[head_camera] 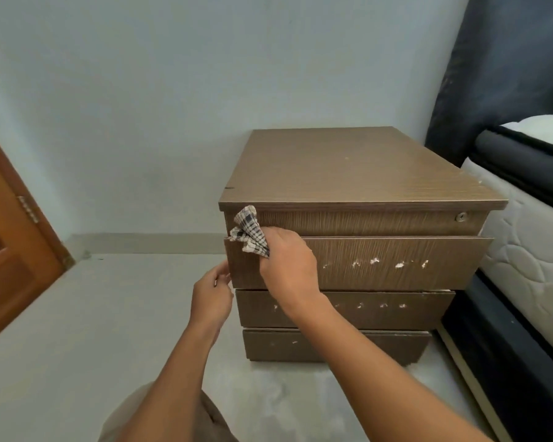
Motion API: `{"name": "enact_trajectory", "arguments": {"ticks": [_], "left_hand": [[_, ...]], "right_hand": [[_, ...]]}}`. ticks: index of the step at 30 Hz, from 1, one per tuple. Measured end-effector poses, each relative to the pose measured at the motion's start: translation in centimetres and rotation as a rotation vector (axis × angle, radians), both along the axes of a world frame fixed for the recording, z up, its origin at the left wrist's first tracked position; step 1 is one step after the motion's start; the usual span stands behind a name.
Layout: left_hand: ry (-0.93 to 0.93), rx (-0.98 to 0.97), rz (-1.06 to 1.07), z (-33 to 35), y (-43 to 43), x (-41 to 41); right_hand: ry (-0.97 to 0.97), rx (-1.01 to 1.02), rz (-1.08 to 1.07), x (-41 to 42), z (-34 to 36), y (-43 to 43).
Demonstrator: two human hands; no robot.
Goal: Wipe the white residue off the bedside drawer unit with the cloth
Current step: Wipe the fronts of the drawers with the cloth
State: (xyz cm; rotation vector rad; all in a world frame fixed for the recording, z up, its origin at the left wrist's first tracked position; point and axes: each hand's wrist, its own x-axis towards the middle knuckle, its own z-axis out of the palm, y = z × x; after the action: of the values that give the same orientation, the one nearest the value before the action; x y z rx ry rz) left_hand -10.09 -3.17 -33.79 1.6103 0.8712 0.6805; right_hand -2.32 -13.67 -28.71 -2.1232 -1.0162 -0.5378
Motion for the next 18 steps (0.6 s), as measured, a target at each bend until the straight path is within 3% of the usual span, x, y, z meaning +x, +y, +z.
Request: {"name": "enact_trajectory", "arguments": {"ticks": [9,13,18], "left_hand": [[-0.002,-0.016,-0.018,-0.1,0.5,-0.2],[-0.025,-0.009,0.022,-0.1,0.3,-0.1],[-0.053,0.07,0.154,0.5,-1.1,0.7]], "right_hand": [[0.243,-0.133,0.297,-1.4,1.7,3.8],[0.291,-0.052,0.461,-1.4,3.0,1.1],[0.182,0.144,0.273,1.2,6.5,-6.0]]}}
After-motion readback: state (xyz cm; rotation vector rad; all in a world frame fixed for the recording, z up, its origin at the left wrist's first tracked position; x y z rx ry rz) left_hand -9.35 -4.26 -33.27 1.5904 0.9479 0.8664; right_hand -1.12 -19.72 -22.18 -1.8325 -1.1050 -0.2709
